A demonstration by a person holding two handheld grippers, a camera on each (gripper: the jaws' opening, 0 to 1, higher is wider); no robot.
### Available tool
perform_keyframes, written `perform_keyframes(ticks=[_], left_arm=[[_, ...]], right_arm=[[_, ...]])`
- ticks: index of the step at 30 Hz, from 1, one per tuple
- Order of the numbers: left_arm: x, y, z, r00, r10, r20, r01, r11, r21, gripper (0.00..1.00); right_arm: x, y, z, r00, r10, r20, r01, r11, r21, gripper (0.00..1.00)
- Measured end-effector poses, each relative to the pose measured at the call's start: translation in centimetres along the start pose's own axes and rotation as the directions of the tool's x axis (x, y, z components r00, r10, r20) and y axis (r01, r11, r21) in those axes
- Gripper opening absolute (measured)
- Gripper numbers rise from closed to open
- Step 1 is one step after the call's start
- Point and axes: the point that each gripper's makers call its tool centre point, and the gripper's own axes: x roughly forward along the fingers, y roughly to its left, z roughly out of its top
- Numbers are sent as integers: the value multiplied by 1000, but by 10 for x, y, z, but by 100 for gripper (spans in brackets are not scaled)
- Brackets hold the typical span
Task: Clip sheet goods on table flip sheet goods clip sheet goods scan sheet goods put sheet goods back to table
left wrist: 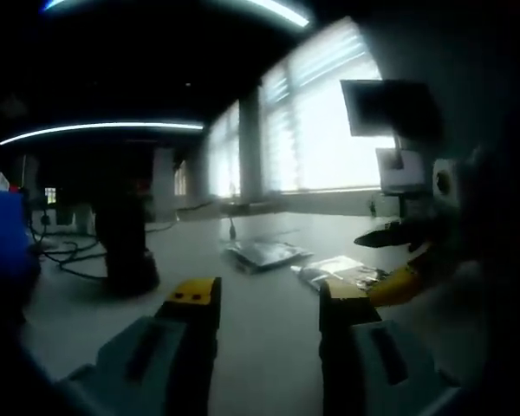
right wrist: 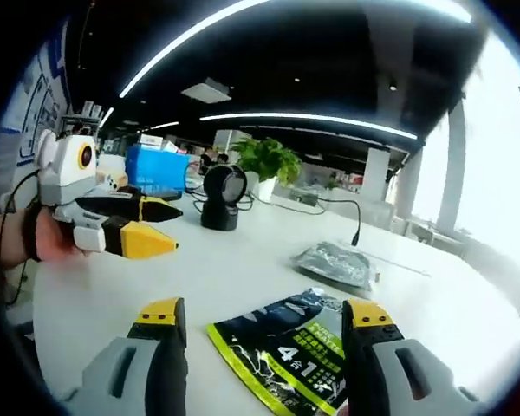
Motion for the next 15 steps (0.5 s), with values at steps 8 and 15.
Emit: perform_keyframes(ticks=[8,15], left_arm=[[0,0,1,1000,-3,3,3,1000,-1,38],[-1,-1,1,1000,-5,4,5,1000,0,38]], right_arm=[[5,2,-18,997,9,-71,-9,1000,-6,60],[6,8,-24,996,12,-91,-7,999,51,49]])
